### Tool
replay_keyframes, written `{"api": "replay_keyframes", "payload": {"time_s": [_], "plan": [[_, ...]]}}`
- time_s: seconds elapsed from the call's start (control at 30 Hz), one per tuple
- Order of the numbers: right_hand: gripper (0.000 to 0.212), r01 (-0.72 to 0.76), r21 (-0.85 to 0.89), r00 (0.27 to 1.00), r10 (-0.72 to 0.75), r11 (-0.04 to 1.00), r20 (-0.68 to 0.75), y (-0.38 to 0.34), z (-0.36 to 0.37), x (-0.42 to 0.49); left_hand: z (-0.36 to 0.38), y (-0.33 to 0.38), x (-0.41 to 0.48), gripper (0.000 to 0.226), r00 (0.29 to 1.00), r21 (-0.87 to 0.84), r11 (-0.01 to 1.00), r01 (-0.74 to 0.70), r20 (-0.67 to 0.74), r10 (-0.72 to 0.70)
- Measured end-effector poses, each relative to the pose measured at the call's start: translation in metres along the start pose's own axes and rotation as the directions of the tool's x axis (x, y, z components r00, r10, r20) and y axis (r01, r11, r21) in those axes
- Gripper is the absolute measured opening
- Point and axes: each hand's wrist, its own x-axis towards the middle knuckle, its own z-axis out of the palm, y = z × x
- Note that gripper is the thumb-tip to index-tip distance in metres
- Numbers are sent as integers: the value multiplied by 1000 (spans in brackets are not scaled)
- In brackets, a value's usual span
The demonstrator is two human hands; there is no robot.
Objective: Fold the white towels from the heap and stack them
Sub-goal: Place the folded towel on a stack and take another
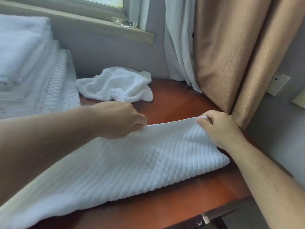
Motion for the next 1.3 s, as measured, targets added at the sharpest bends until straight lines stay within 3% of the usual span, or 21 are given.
{"api": "replay_keyframes", "payload": {"time_s": [0.13,0.23,0.33,0.47,0.53,0.63,0.73,0.8,0.93,1.0,1.1,1.2,1.3], "plan": [[16,-78,-125,996,82,989,28,6,19,4,27,-2,0,25,999,-13,1000,26,-43,-26],[25,-82,-216,995,66,973,-78,0,24,1,37,-6,-11,21,989,-94,992,90,-107,-100],[29,126,-221,971,-166,967,-171,-30,30,-12,24,-22,-37,28,946,-191,955,227,-188,-262],[31,383,-11,920,-383,924,-81,-100,52,-40,-5,-50,-102,26,885,-365,841,400,-86,-458],[30,558,142,827,-561,817,-26,-146,67,-63,-15,-62,-148,20,822,-453,766,457,-114,-558],[28,773,325,581,-814,546,-14,-213,91,-108,-20,-73,-225,19,698,-554,638,535,-136,-703],[28,908,331,277,-961,256,-17,-268,114,-146,-16,-68,-299,18,594,-605,529,595,-111,-796],[31,954,276,137,-988,114,-65,-295,126,-162,-9,-59,-338,15,540,-633,475,611,-106,-835],[29,985,170,41,-986,14,-160,-329,142,-174,6,-42,-390,17,511,-668,411,620,-55,-858],[8,990,110,-76,-986,-93,-148,-337,149,-170,13,-36,-404,24,515,-761,353,543,-30,-857],[22,962,126,-245,-969,-241,14,-342,152,-156,17,-34,-418,35,523,-874,291,388,-50,-851],[37,956,165,-268,-953,-244,139,-345,149,-142,23,-39,-425,41,570,-888,284,363,-30,-821],[23,963,101,-259,-961,-249,101,-356,147,-143,29,-46,-426,43,594,-877,287,386,-1,-804]]}}
